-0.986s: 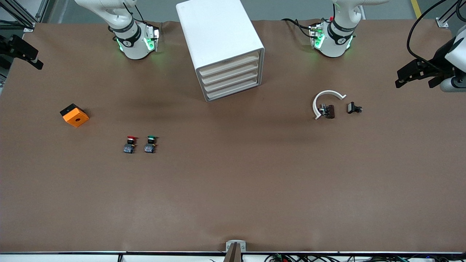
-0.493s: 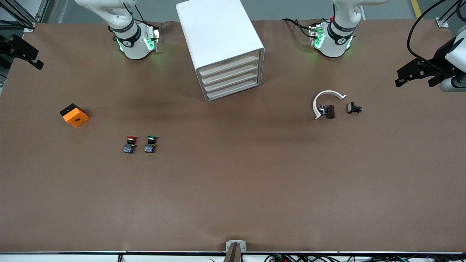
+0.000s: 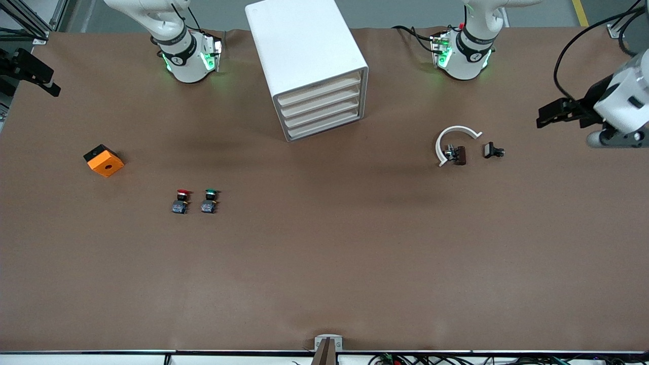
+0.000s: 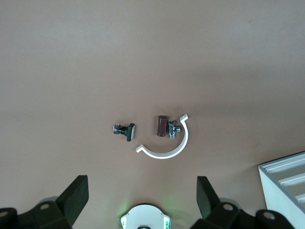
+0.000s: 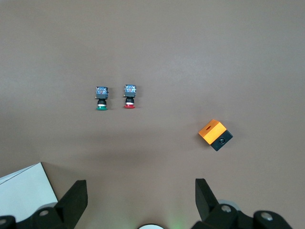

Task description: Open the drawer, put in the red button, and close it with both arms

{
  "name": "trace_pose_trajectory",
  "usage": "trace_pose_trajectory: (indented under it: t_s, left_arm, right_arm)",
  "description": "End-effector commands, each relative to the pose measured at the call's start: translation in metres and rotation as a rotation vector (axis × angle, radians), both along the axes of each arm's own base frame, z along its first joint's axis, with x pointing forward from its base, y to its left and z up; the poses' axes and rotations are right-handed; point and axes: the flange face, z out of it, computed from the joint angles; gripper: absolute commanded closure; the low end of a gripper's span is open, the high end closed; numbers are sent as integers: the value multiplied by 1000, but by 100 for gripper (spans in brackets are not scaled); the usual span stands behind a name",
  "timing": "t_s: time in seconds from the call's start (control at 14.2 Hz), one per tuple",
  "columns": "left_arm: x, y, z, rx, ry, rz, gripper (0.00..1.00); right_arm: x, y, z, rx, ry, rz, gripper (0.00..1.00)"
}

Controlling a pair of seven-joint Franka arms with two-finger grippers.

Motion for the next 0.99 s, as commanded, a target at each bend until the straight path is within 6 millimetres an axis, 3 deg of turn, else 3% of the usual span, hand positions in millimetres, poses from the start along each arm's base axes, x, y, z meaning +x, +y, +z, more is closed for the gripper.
trace_pose_trajectory:
  t_s: [0.0,0.28,0.42,0.77,0.92]
  left_arm:
    - [19,-18,-44,-8,61,-4,0]
    - [48,-70,-125,30,107,133,0]
    - [53,-98,-158,65,130,200,0]
    - [45,-176,-217,229,137,339,0]
    - [40,-196,-236,276,152,423,0]
  right_arm:
    - [-5,0,6,-12,-5,6,0]
    - [-5,0,5,-14,-3,6,0]
    - [-5,0,5,-14,-2,6,0]
    - [-4,-1,4,-13,6,-2,0]
    - [-3,0,4,-13,1,1,0]
